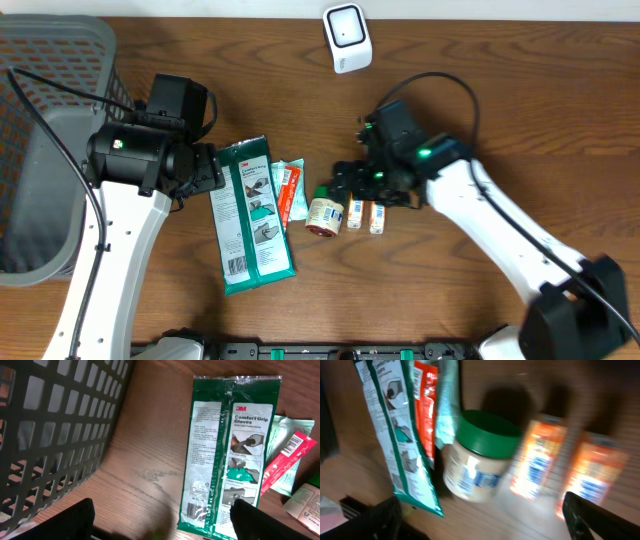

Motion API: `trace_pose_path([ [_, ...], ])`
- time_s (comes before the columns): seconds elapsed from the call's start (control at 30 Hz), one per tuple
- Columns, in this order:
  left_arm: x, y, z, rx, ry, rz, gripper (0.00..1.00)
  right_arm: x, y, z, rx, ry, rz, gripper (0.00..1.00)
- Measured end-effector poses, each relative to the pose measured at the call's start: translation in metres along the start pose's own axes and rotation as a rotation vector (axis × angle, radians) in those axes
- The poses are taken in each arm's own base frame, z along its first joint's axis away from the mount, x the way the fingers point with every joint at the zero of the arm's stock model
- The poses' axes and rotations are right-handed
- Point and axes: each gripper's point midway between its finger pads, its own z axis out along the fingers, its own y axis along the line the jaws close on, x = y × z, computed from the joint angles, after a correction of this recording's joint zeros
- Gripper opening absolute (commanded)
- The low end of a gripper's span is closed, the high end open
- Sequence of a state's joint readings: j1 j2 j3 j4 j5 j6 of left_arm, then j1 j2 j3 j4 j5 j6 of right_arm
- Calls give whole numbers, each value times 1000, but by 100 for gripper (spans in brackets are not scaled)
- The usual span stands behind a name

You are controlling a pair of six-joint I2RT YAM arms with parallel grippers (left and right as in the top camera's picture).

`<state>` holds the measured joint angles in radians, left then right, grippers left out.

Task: Scan the item barcode
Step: 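Move the right gripper from rest toward the two orange tissue packs, then lower the right gripper over the rightmost orange pack and close on it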

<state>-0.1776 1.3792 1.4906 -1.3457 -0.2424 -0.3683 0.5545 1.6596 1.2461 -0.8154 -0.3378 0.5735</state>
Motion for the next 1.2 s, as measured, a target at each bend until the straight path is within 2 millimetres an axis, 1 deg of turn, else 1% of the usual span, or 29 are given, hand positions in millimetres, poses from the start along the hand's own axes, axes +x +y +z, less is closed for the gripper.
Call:
trace_pose_path([
  [0.07, 0, 0, 0, 0, 0, 0, 87, 1, 8, 13, -13, 12, -1, 92],
  [0.1, 0, 0, 0, 0, 0, 0, 87, 2, 12, 17, -19, 13, -2, 89],
  [0.2, 0, 0, 0, 0, 0, 0, 87, 2, 20, 23, -24, -1, 1, 86],
  [0.33, 0, 0, 0, 0, 0, 0, 87, 3, 20, 27, 33, -36, 35, 87],
  [0.4, 0, 0, 0, 0, 0, 0, 87, 4, 18, 28, 72, -57, 42, 85],
  [0.5, 0, 0, 0, 0, 0, 0, 87, 8, 10, 29, 146, -76, 51, 81],
  [0.57, 0, 0, 0, 0, 0, 0, 88, 8, 3, 28, 186, -88, 59, 74],
  [0.63, 0, 0, 0, 0, 0, 0, 87, 6, -4, 26, 217, -103, 74, 72],
  [0.77, 0, 0, 0, 0, 0, 0, 87, 3, -16, 23, 257, -114, 83, 67],
  [0.83, 0, 0, 0, 0, 0, 0, 87, 2, -22, 21, 279, -114, 85, 62],
  [0.97, 0, 0, 0, 0, 0, 0, 87, -2, -29, 18, 298, -118, 76, 58],
  [1.0, 0, 0, 0, 0, 0, 0, 87, -2, -31, 18, 301, -117, 75, 56],
  [1.13, 0, 0, 0, 0, 0, 0, 87, -5, -45, 13, 328, -106, 84, 50],
  [1.2, 0, 0, 0, 0, 0, 0, 87, -5, -54, 10, 344, -95, 97, 41],
])
